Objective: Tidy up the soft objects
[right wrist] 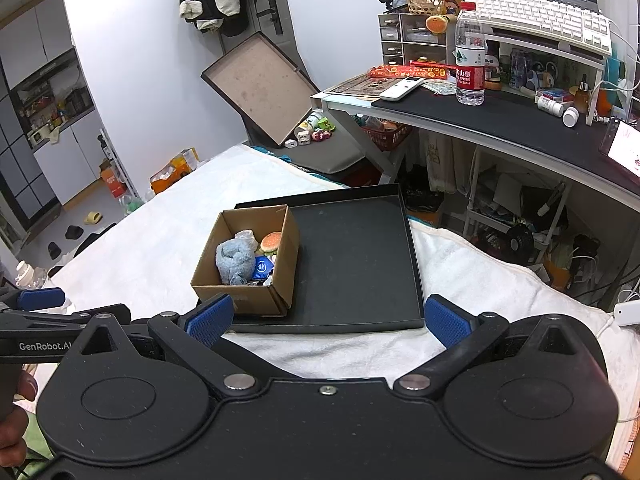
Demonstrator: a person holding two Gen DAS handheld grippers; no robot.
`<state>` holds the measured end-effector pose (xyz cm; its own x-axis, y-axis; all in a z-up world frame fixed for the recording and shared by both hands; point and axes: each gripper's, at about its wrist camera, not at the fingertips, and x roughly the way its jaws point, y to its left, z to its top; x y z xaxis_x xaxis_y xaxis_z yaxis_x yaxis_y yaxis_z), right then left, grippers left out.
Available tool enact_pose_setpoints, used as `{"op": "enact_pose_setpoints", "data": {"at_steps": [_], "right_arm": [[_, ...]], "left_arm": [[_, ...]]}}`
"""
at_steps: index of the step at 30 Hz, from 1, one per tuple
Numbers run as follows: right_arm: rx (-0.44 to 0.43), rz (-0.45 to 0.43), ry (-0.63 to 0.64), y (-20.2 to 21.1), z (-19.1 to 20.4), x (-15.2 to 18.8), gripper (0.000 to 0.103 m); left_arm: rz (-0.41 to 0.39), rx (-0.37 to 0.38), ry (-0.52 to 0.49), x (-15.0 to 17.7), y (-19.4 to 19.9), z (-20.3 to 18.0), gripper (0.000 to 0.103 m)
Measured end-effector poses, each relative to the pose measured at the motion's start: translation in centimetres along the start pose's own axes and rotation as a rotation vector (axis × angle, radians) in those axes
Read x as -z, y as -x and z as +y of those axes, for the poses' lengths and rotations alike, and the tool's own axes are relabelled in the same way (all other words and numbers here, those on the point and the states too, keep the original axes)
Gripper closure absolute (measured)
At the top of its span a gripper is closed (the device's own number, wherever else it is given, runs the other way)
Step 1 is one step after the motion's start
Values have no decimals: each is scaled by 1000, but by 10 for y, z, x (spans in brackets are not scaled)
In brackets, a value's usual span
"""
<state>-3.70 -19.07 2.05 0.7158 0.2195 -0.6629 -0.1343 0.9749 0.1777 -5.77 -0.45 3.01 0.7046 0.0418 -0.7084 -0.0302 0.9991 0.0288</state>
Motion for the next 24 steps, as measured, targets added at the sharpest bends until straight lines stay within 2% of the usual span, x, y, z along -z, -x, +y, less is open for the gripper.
{"op": "enact_pose_setpoints", "data": {"at_steps": [24], "right_arm": [[2, 3, -2, 0, -1, 1, 0]], "left_arm": [[-7, -8, -10, 2, 3, -7, 1]]}}
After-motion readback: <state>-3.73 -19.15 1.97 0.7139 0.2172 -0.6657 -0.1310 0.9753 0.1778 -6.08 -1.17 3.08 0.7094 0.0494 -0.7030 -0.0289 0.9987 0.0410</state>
